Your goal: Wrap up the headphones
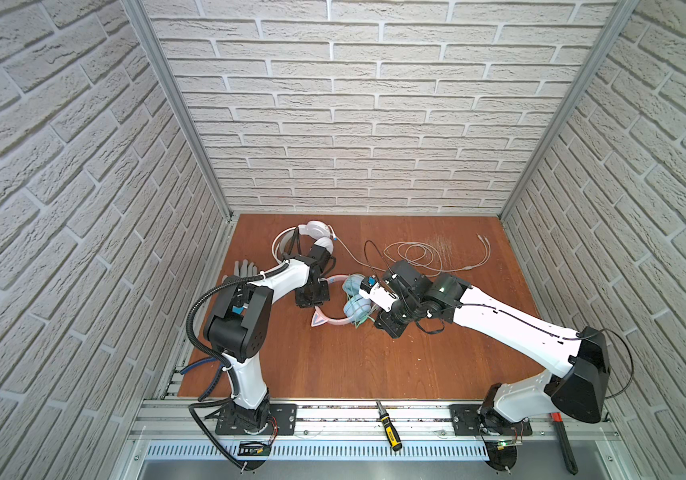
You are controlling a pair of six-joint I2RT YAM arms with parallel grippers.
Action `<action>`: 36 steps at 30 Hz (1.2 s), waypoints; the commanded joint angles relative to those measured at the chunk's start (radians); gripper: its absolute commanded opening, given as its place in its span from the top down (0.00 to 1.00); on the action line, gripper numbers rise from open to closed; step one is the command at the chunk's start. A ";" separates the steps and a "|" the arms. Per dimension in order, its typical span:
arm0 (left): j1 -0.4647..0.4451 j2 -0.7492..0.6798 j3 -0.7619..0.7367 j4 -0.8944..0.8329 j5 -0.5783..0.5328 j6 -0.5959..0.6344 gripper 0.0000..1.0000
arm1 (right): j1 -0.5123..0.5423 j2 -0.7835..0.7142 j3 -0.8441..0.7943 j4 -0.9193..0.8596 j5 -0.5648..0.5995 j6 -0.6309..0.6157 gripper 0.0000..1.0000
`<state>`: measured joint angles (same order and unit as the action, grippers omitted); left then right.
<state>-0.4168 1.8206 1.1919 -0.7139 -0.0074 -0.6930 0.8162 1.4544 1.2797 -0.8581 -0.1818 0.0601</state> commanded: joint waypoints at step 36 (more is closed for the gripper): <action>-0.054 -0.040 -0.057 -0.031 -0.032 -0.022 1.00 | -0.132 0.615 0.461 0.132 -0.080 0.202 0.95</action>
<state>-0.4576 1.8061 1.1526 -0.6872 -0.0231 -0.7231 0.6888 2.0567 1.7164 -0.7437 -0.2520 0.2337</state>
